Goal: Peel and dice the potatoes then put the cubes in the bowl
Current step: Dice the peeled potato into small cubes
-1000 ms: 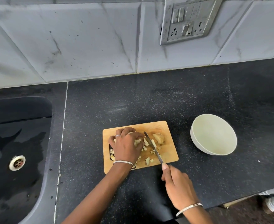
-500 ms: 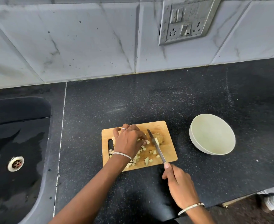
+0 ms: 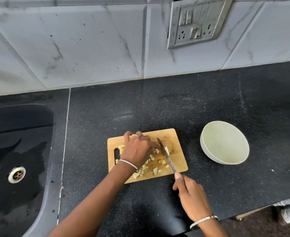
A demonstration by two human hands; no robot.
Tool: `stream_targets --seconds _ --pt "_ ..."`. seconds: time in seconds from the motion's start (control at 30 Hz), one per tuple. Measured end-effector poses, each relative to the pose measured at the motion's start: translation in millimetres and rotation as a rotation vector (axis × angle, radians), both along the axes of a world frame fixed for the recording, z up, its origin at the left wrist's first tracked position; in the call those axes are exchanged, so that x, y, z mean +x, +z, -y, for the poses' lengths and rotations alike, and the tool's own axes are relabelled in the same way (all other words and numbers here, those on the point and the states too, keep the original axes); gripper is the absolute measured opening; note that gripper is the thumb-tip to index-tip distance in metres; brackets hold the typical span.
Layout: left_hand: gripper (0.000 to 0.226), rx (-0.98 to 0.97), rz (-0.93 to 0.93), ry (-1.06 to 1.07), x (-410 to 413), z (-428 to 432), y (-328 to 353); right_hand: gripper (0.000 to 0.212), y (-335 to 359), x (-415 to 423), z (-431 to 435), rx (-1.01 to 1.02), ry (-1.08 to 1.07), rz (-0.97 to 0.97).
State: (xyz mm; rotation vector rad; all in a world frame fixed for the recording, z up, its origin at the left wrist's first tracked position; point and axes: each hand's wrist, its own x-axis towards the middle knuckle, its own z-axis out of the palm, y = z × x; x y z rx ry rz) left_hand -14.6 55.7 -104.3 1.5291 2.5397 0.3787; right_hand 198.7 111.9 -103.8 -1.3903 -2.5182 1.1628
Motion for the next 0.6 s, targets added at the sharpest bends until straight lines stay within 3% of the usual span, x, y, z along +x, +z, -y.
stream_targets --seconds 0.6 --pt "0.014 0.097 0.019 0.126 -6.1 3.4 -7.4 0.051 0.1 0.4 -0.1 0.017 0.012 0.014"
